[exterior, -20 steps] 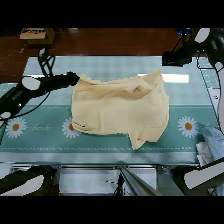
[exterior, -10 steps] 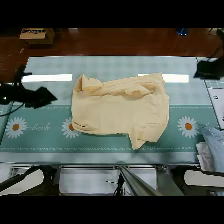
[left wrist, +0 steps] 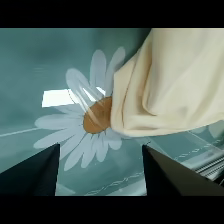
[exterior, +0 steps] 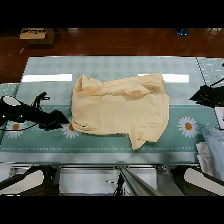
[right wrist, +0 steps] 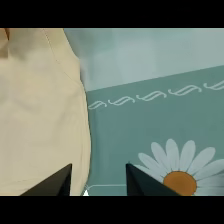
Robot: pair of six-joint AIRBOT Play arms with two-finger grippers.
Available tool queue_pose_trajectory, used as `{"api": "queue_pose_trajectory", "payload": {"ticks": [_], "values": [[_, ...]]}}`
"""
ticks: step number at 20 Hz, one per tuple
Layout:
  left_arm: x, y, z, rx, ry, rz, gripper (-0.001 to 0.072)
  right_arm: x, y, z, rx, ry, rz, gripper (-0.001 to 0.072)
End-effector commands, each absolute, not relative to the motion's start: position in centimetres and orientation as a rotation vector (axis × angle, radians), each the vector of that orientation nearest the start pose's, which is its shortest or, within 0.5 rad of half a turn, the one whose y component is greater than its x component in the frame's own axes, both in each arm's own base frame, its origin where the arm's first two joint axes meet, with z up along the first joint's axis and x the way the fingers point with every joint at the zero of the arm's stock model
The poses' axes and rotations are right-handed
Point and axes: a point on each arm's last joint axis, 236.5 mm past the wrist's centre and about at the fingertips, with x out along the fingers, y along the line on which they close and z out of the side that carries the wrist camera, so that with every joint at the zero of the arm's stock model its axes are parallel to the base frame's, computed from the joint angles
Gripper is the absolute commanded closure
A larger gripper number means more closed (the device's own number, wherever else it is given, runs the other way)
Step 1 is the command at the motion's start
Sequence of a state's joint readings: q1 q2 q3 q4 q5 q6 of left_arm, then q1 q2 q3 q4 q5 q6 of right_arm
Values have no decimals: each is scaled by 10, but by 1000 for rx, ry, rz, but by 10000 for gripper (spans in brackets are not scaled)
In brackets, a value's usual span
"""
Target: Fold the shirts.
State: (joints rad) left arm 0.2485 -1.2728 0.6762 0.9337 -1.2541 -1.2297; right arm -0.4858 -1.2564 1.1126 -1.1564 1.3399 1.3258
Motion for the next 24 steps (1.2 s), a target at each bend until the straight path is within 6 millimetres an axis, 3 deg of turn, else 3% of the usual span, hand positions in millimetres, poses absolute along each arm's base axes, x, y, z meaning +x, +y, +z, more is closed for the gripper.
{"api": "queue_pose_trajectory", "payload": {"ticks": [1,4,5,6,8,9,10,11,13,17,20,24], "values": [[253,-95,-96,-667,1602,-366,107,333,-67,10,533,1302,45,285],[267,-121,-102,-748,1578,-391,112,332,-66,10,534,1307,48,285],[269,-132,-103,-772,1575,-411,129,331,-66,10,532,1307,48,285],[269,-140,-105,-779,1580,-424,192,331,-66,11,531,1305,48,285],[262,-151,-112,-766,1621,-443,459,331,-66,14,526,1299,48,285],[257,-155,-114,-754,1640,-466,629,329,-67,14,516,1304,48,283],[253,-156,-113,-742,1649,-493,685,323,-70,12,487,1327,43,280],[250,-157,-112,-743,1657,-503,686,312,-78,7,463,1367,24,257],[248,-156,-109,-741,1660,-524,686,298,-81,-5,572,1386,4,256],[248,-156,-107,-738,1659,-534,686,258,-32,-45,805,1479,117,227],[247,-156,-106,-739,1662,-539,686,251,2,-72,868,1481,156,227],[247,-156,-106,-740,1661,-540,686,255,30,-100,852,1465,119,230]]}}
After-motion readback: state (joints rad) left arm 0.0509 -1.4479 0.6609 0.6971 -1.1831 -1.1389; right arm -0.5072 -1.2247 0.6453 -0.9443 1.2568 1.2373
